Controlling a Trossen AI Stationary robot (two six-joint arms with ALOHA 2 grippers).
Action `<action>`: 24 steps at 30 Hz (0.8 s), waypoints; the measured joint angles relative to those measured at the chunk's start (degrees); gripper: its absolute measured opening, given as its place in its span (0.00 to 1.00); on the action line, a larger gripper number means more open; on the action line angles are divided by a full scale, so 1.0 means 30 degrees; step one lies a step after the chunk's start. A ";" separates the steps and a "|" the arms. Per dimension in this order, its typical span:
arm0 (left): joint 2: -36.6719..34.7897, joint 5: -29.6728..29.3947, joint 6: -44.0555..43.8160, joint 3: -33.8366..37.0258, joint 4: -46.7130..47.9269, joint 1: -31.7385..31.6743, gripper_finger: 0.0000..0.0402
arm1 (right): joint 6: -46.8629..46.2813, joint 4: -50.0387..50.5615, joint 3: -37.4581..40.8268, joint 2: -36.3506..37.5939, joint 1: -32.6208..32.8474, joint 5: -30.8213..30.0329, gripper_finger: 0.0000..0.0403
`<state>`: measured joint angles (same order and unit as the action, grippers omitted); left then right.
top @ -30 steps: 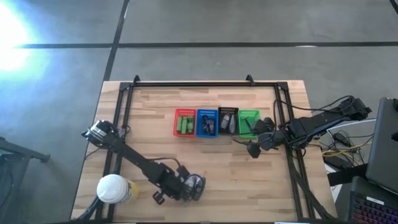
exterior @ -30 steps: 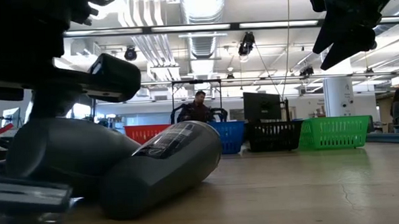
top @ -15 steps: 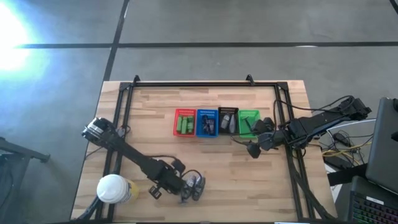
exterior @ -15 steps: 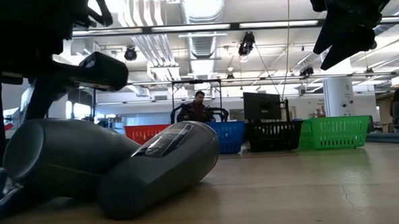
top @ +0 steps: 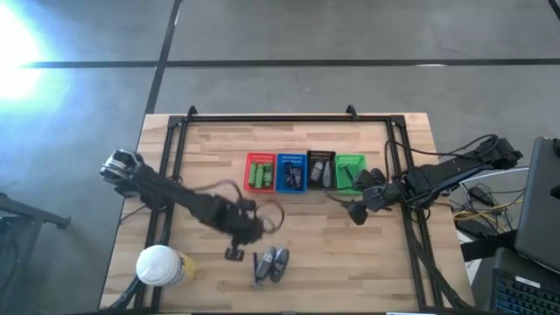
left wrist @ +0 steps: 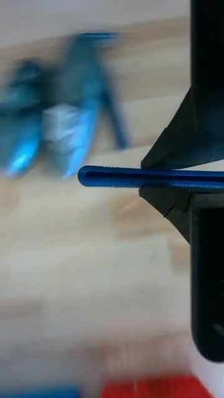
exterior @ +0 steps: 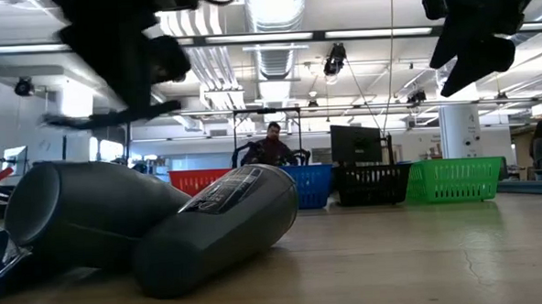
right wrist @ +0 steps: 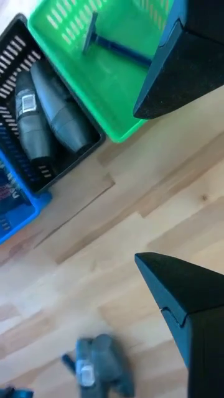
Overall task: Pick & Place Travel size toiletries
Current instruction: Put the blue razor into the green bin
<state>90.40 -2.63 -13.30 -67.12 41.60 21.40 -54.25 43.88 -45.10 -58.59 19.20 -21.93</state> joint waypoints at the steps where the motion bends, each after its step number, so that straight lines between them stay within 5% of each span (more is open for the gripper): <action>1: -0.0417 -0.0147 -0.0719 0.0006 -0.0584 -0.0509 0.10 | -0.0094 -0.0329 0.0039 0.0000 0.0002 -0.0007 0.91; 12: -0.4576 -0.1108 -0.5188 0.0459 -1.2766 -0.6175 0.10 | 0.2865 -0.8243 0.0458 -0.0026 0.0007 -0.0454 0.91; 20: -0.3804 0.0726 -0.7278 0.1565 -2.1368 -0.7446 0.10 | 0.7159 -1.5511 0.0458 -0.0029 -0.0154 -0.3487 0.91; 24: -0.3068 0.1364 -0.8289 0.1813 -2.3495 -0.7560 0.10 | 0.7795 -1.7629 0.0451 -0.0158 -0.0852 -0.3240 0.91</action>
<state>81.19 1.46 -38.17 -61.68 -28.89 -1.28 -30.87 -9.00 -43.75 -59.06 16.65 -31.65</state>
